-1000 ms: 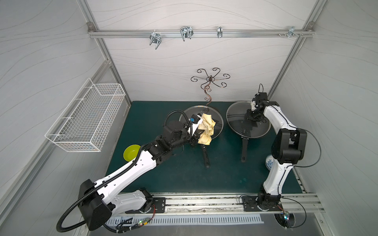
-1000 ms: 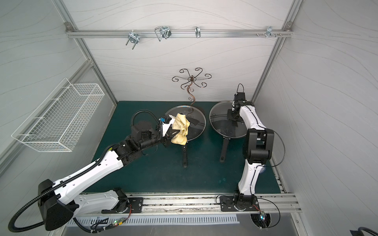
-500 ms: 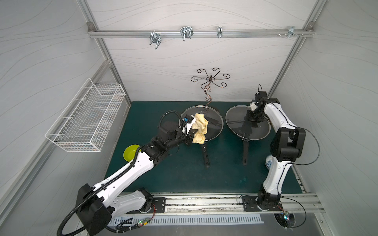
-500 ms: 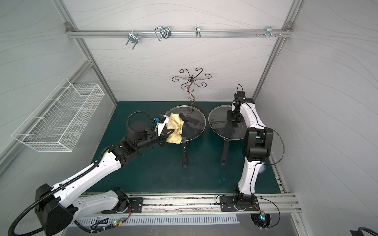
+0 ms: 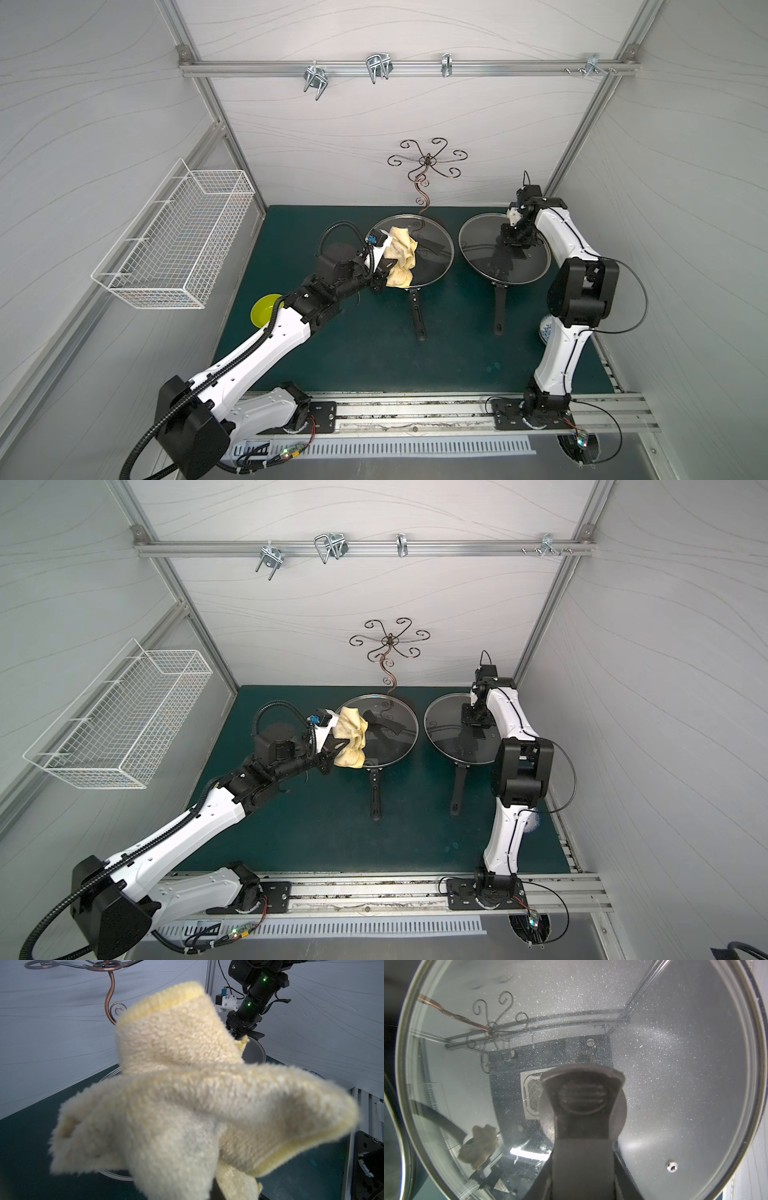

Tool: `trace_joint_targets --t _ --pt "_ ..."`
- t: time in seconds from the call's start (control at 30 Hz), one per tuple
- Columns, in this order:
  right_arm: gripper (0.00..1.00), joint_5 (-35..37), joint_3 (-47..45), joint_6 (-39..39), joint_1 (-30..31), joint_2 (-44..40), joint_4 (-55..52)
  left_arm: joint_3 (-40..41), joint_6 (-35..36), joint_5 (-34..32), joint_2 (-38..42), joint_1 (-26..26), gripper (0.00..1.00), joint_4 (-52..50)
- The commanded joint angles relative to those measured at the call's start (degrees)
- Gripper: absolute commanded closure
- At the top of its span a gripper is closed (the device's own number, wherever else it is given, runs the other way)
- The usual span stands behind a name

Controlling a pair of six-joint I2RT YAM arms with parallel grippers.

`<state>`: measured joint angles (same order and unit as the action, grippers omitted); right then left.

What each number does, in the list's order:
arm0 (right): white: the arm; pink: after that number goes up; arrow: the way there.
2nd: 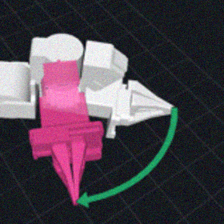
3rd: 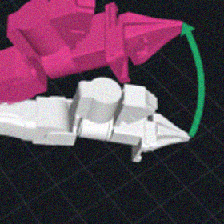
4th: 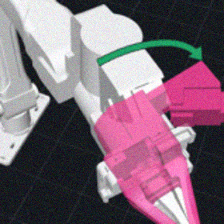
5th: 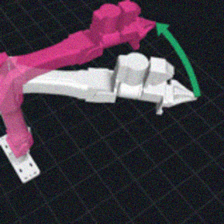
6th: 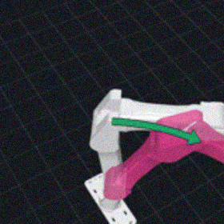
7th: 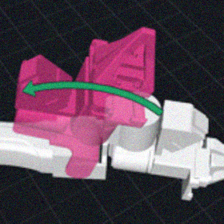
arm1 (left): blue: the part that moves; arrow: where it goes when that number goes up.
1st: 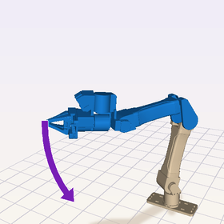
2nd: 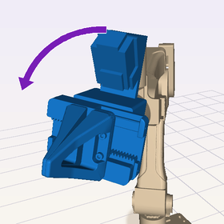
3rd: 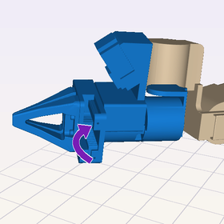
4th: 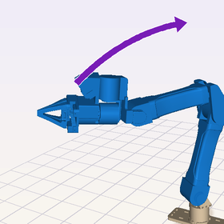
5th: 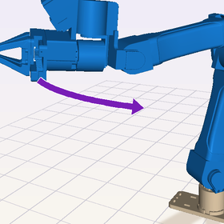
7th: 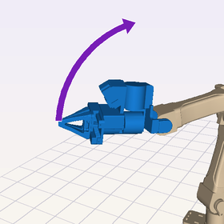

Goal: Wipe the pot lid with a cloth
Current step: Place the pot lid on the cooking pot.

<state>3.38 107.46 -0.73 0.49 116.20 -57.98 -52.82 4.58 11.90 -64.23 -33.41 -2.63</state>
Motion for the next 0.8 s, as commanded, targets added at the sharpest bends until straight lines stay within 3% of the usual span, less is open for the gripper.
trace_joint_targets --t 0.0,0.1,0.37,0.6,0.77 --pt "1.00 4.7 -0.6 2.0 -0.7 1.7 2.8 -2.9 0.0 0.8 -0.5 0.4 1.00 1.8" --pt "1.00 7.0 -3.8 4.3 -0.8 0.6 6.5 -3.1 -0.1 1.0 -0.8 0.5 1.00 1.5" --pt "1.00 4.0 -5.0 2.8 -0.7 0.6 11.2 -4.3 0.3 1.5 -1.2 1.0 1.00 0.4" --pt "1.00 9.4 -7.9 7.1 0.5 -2.0 14.6 -5.4 0.3 2.9 -2.7 1.8 1.00 0.9" --pt "1.00 8.3 -6.1 7.0 0.1 -1.4 12.8 -6.0 0.2 4.0 -3.7 2.5 1.00 1.2"
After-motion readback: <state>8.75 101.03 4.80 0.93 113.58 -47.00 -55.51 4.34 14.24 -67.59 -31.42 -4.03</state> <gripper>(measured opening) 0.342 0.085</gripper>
